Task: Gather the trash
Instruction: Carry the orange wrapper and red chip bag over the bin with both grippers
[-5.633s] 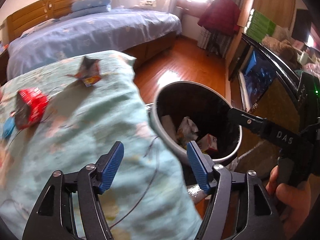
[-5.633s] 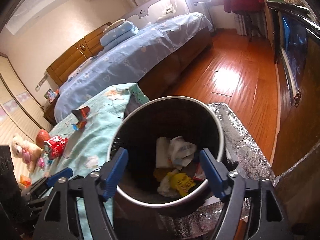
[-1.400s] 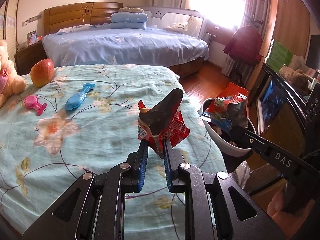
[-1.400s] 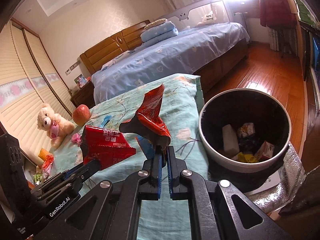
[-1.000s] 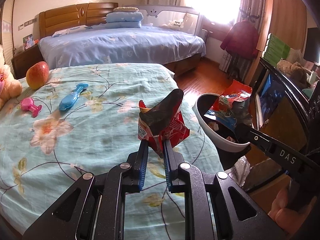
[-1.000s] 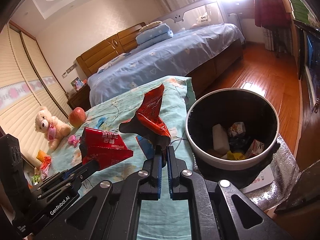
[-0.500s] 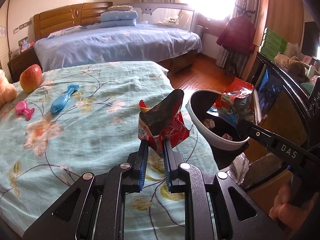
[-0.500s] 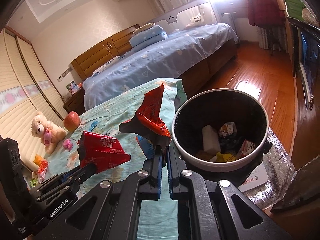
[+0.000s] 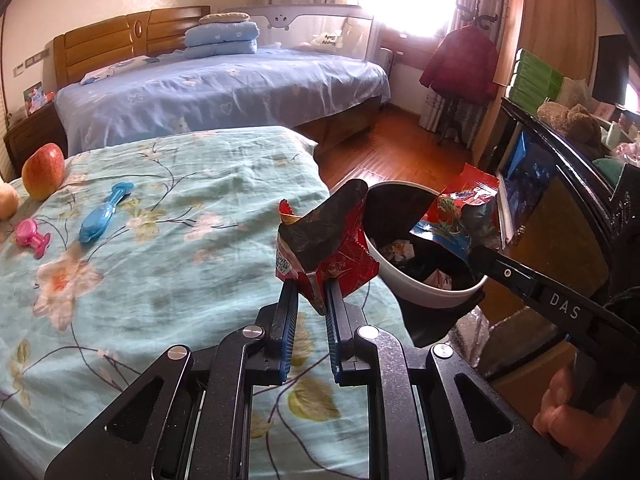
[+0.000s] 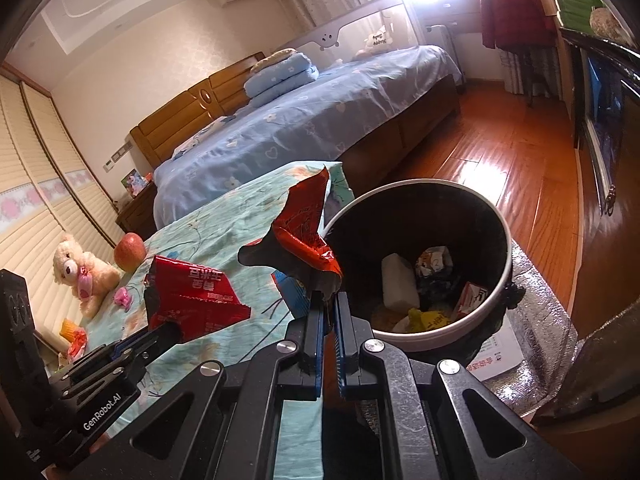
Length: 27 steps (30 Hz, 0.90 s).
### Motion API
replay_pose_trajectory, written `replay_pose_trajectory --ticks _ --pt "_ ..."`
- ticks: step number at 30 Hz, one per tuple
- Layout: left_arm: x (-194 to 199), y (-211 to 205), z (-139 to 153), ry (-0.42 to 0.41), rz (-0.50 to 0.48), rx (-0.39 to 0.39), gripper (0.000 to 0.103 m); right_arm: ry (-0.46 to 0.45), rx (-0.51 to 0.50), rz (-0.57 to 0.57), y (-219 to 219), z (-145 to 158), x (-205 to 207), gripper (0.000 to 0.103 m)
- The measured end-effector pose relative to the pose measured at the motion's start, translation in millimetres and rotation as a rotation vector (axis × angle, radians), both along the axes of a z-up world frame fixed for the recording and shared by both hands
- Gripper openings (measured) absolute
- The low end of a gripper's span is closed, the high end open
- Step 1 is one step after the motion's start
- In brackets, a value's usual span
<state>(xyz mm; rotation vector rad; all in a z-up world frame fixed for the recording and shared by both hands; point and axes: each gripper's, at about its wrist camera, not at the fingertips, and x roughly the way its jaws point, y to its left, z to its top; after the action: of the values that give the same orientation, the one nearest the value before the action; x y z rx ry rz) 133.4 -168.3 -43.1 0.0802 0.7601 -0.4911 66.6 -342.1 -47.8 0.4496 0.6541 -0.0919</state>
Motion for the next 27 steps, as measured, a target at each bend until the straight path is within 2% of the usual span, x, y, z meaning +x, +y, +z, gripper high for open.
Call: replay_pose_trajectory --ticks 3,5,27 --pt "2 -4 -1 0.008 -0.008 0.002 0.012 0.004 -0.003 -0.009 -3 -1 0 0.005" --pt "4 -8 -2 0.015 -0.014 0.003 0.005 0.008 -0.003 -0.013 -5 -2 1 0.005" --pt "12 -41 -3 0.013 -0.084 0.009 0.005 0.030 -0.024 -0.049 -24 -7 2 0.005"
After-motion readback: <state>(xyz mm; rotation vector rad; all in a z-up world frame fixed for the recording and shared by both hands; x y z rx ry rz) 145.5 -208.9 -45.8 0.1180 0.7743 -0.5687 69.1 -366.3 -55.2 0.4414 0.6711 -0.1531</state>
